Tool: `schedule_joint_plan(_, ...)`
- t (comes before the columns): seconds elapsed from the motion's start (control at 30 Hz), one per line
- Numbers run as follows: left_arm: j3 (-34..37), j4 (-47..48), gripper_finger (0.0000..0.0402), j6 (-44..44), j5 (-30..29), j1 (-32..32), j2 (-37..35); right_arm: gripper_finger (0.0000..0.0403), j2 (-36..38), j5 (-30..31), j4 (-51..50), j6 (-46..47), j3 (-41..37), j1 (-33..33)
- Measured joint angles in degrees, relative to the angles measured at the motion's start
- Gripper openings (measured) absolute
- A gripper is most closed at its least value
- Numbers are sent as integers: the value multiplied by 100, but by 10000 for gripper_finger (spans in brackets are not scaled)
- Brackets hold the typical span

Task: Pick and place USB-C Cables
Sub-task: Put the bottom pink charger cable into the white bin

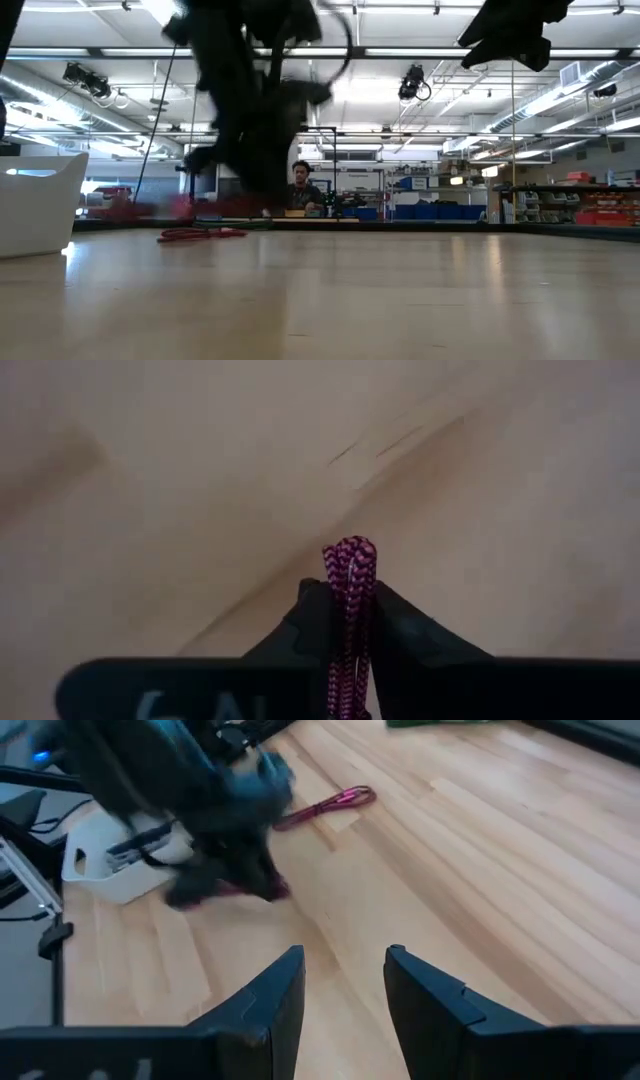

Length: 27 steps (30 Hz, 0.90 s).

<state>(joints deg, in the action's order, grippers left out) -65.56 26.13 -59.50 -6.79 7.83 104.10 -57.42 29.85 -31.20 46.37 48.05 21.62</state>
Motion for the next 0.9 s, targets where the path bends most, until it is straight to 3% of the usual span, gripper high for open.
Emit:
schedule_joint_plan(0.2,-1347,1321,43,1058,-449,-27,-948,144,242,356,-267,-5,1,1)
schedule_joint_plan(0.37,-2565,3139,43,1080,-965,250,-1485,144,238,707,-361,-114,2,1)
schedule_joint_plan(0.5,-2832,4703,43,26,-1006,645,-1774,144,128,1072,-327,-285,6,-15)
schedule_joint_plan(0.63,-2504,5887,43,-1431,-728,1227,-2011,144,-42,1401,-325,-476,4,-112)
schedule_joint_plan(0.9,-1265,5905,43,-4356,323,2433,-2403,144,-356,1446,-292,-655,4,-442)
